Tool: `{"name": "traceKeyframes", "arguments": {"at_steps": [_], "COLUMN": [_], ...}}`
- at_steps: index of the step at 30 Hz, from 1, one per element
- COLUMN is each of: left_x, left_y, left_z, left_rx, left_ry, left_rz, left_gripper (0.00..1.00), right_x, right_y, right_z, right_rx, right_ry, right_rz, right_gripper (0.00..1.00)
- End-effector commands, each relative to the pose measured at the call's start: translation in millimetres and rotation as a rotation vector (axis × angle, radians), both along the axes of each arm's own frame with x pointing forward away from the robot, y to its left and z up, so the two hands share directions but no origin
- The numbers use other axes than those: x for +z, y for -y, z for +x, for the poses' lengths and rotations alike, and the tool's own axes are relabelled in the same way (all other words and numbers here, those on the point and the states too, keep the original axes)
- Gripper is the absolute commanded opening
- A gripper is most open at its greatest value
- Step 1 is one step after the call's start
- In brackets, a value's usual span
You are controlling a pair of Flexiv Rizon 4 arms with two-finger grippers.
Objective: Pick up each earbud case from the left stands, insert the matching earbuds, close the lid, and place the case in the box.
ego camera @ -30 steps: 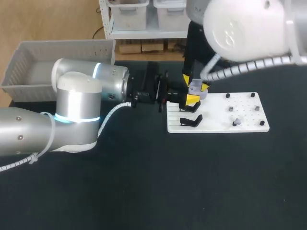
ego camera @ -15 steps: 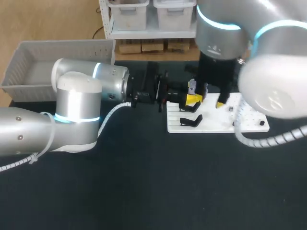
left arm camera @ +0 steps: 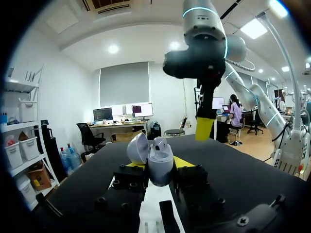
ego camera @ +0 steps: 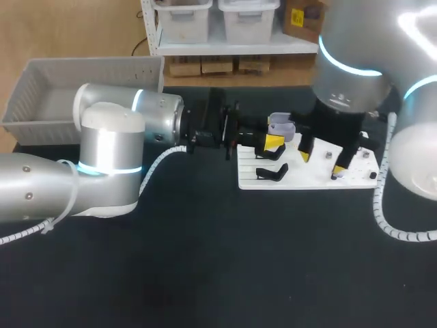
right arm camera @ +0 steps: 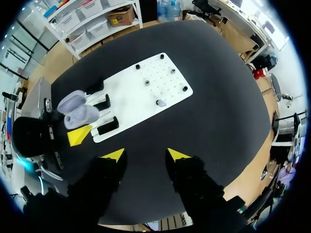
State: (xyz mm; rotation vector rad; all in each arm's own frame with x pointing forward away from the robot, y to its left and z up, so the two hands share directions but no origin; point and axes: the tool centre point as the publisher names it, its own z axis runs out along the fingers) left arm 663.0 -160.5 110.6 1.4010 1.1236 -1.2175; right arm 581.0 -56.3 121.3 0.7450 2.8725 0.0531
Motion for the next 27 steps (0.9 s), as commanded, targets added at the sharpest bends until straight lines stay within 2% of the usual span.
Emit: {"name": "traceKeyframes", "arguments": {"at_steps": [1, 3, 5, 6, 7, 27], "left_x": [-0.5, -0.5, -0.5, -0.5, -0.5, -0.5], "left_y": [0, 0, 0, 0, 0, 0], "left_z": [-1.2, -1.2, -1.2, -1.2, -1.2, -1.2], "left_rx": [0.005, 0.005, 0.005, 0.005, 0.005, 0.005], "left_ry": [0.003, 0.003, 0.003, 0.003, 0.003, 0.003], "left_rz": [-0.002, -0.002, -0.002, -0.002, -0.002, -0.002], "left_gripper": [0.0, 0.0, 0.0, 0.0, 0.0, 0.0], "right_x": [-15, -22, -27, -29, -30, -30], "right_y": [12, 16, 18, 20, 21, 22], "right_z": [2.1, 3.9, 6.0, 7.0, 7.7, 8.4], "right_rx": [-0.005, -0.01, -0.013, -0.021, -0.031, -0.036], "right_ry": [0.017, 0.011, 0.012, 0.01, 0.016, 0.026], "right_rz": [0.028, 0.025, 0.026, 0.043, 0.055, 0.064], "right_gripper": [0.52, 0.53, 0.61, 0.74, 1.0, 1.0]}}
